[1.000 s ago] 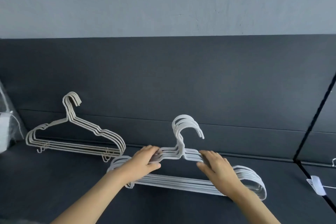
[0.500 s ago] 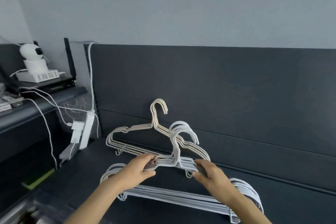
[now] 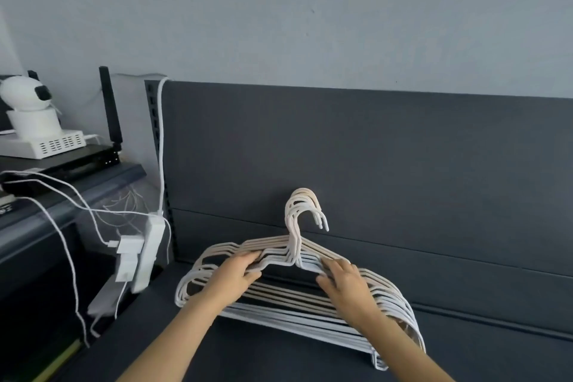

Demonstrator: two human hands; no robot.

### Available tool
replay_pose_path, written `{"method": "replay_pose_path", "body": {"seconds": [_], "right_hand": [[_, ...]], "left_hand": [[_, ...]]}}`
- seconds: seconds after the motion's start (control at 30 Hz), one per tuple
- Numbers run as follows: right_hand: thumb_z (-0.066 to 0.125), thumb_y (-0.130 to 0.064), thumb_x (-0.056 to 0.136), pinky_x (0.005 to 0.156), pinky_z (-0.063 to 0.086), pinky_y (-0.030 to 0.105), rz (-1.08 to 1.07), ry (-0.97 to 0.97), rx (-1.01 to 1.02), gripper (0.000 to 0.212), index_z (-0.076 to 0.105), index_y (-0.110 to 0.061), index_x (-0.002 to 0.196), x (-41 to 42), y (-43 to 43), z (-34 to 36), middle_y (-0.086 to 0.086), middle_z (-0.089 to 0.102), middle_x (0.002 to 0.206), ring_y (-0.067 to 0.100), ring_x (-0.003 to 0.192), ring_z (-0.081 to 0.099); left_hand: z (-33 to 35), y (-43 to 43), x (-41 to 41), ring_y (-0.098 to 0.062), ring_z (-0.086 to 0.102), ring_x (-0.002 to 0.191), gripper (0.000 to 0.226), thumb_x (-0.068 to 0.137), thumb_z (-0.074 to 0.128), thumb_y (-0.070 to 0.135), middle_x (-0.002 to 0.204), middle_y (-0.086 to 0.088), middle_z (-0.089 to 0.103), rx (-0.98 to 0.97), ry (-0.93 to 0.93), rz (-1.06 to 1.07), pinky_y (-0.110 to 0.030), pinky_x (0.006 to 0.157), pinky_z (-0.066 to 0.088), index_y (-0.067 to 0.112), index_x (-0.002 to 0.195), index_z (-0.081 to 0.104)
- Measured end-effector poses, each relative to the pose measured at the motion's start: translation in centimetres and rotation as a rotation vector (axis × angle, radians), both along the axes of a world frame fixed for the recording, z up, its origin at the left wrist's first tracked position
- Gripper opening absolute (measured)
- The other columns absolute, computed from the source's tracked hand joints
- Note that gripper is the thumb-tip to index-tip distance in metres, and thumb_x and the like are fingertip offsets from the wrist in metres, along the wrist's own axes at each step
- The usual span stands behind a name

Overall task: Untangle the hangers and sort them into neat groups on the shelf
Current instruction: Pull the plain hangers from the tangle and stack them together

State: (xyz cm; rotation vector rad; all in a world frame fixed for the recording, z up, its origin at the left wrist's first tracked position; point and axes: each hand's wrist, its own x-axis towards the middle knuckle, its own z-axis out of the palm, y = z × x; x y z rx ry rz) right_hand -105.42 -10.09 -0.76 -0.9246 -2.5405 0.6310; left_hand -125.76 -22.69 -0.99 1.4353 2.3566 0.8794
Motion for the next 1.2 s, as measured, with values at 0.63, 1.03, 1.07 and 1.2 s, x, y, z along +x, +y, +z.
{"method": "replay_pose_path", "body": {"seconds": [0.63, 1.03, 1.07, 1.2], "right_hand": [[0.034, -0.038, 0.096, 0.109, 0.023, 0.033, -0.079, -0.124, 0.211, 0.051, 0.021, -0.024, 0.143, -0.4, -1.5, -1.3, -0.004, 0.036, 0.140, 0.019, 0.129, 0.032], [0.018, -0.056, 0.083, 0.106, 0.031, 0.037, -0.137, -0.051, 0.222, 0.070, 0.032, -0.016, 0.140, 5.2, -1.8, -1.0, 0.002, 0.043, 0.137, 0.026, 0.126, 0.040], [0.020, -0.055, 0.083, 0.106, 0.031, 0.037, -0.160, -0.052, 0.218, 0.070, 0.034, -0.016, 0.139, 6.4, -1.7, -0.9, 0.003, 0.044, 0.137, 0.027, 0.127, 0.040], [0.033, -0.047, 0.092, 0.105, 0.030, 0.034, -0.217, -0.124, 0.179, 0.058, 0.027, -0.018, 0.142, 11.9, -1.4, -0.7, 0.001, 0.039, 0.139, 0.023, 0.128, 0.036]], "left_hand": [[-2.3, 0.1, 0.0, -0.013, 0.028, 0.135, 0.056, 0.092, 0.050, 0.015, 0.145, -0.001, 0.027, 0.078, 0.228, 0.024, -0.024, 0.111, 0.026, 0.017, 0.143, 0.028], [0.1, -1.9, 3.7, -0.016, 0.028, 0.135, 0.056, 0.089, 0.056, 0.029, 0.144, -0.001, 0.033, 0.148, 0.318, 0.057, -0.030, 0.108, 0.031, 0.015, 0.140, 0.035], [0.4, -2.1, 4.7, -0.016, 0.032, 0.133, 0.052, 0.089, 0.056, 0.028, 0.140, -0.002, 0.038, 0.184, 0.319, 0.056, -0.030, 0.107, 0.033, 0.015, 0.137, 0.040], [0.9, -1.7, 10.1, -0.012, 0.040, 0.125, 0.043, 0.091, 0.052, 0.026, 0.131, 0.001, 0.047, 0.218, 0.249, -0.071, -0.023, 0.103, 0.034, 0.016, 0.132, 0.046]]}}
